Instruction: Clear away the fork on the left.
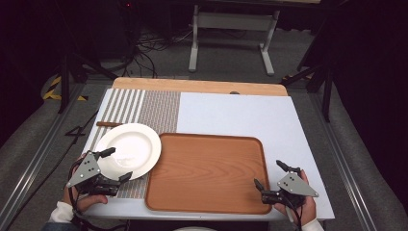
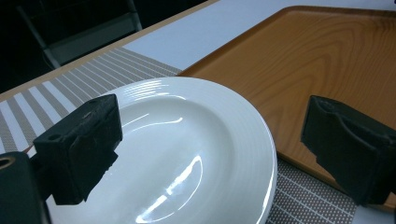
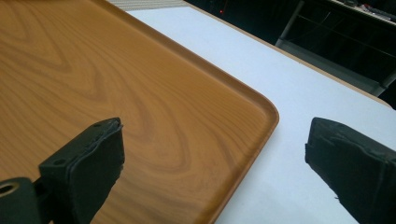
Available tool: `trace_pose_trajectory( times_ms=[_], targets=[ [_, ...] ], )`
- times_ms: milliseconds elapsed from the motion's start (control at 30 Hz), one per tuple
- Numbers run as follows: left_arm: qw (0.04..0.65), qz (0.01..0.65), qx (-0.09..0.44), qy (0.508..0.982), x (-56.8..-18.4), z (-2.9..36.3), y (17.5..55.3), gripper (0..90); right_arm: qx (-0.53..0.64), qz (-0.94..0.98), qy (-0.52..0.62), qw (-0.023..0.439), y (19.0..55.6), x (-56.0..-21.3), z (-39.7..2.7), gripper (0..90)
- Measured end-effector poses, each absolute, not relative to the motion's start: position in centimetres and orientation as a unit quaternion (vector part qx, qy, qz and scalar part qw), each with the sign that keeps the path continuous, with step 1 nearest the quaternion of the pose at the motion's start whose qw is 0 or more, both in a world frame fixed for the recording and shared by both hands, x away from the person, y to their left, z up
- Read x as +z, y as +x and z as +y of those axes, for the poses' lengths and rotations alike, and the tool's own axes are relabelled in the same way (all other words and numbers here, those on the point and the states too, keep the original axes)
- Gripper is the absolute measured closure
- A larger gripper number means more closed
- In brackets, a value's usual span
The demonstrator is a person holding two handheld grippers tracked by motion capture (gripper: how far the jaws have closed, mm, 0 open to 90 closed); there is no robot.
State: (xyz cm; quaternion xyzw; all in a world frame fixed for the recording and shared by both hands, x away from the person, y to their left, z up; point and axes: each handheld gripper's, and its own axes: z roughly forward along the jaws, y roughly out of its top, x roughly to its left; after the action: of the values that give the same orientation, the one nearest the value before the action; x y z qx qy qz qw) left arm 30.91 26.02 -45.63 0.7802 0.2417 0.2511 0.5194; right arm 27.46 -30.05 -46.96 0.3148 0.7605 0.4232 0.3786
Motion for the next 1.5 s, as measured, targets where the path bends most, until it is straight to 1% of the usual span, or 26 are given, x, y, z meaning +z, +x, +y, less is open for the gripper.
trace_pose_trajectory(
  times_ms=[100, 167, 300, 467, 667, 767, 900, 967, 1267, 1433, 1500],
  targets=[
    [0.518, 0.240, 0.248, 0.782, -45.6, 26.1, 30.9, 6.5, 0.423, 0.758, 0.319, 0.381, 27.4, -46.9, -30.1, 5.6],
    [0.517, 0.231, 0.239, 0.789, -45.6, 26.1, 30.8, 8.7, 0.423, 0.757, 0.320, 0.382, 27.5, -46.9, -30.1, 5.6],
    [0.513, 0.231, 0.238, 0.792, -45.8, 26.2, 30.7, 8.8, 0.424, 0.758, 0.314, 0.383, 27.7, -46.7, -29.7, 5.6],
    [0.510, 0.250, 0.237, 0.788, -45.8, 27.1, 30.1, 8.8, 0.422, 0.769, 0.302, 0.374, 28.5, -46.9, -29.0, 5.6],
    [0.495, 0.259, 0.244, 0.793, -45.4, 27.7, 30.8, 9.5, 0.431, 0.764, 0.303, 0.373, 28.6, -46.8, -29.4, 5.6],
    [0.490, 0.251, 0.230, 0.802, -44.9, 28.6, 31.7, 15.2, 0.438, 0.762, 0.307, 0.365, 28.7, -46.8, -29.4, 5.6],
    [0.485, 0.269, 0.244, 0.796, -43.6, 30.7, 33.5, 15.1, 0.433, 0.768, 0.305, 0.360, 28.8, -46.9, -29.1, 5.6],
    [0.470, 0.274, 0.253, 0.800, -42.9, 31.6, 34.7, 15.1, 0.432, 0.768, 0.307, 0.360, 28.8, -46.9, -29.1, 5.6],
    [0.414, 0.304, 0.223, 0.829, -41.8, 33.4, 42.4, 15.8, 0.430, 0.772, 0.314, 0.348, 29.1, -47.2, -29.0, 5.6],
    [0.384, 0.320, 0.200, 0.843, -42.2, 33.6, 46.3, 15.9, 0.429, 0.773, 0.317, 0.344, 29.2, -47.3, -29.0, 5.6],
    [0.378, 0.330, 0.191, 0.844, -42.7, 33.4, 47.6, 18.3, 0.426, 0.775, 0.318, 0.343, 29.2, -47.4, -28.9, 5.6]
  ],
)
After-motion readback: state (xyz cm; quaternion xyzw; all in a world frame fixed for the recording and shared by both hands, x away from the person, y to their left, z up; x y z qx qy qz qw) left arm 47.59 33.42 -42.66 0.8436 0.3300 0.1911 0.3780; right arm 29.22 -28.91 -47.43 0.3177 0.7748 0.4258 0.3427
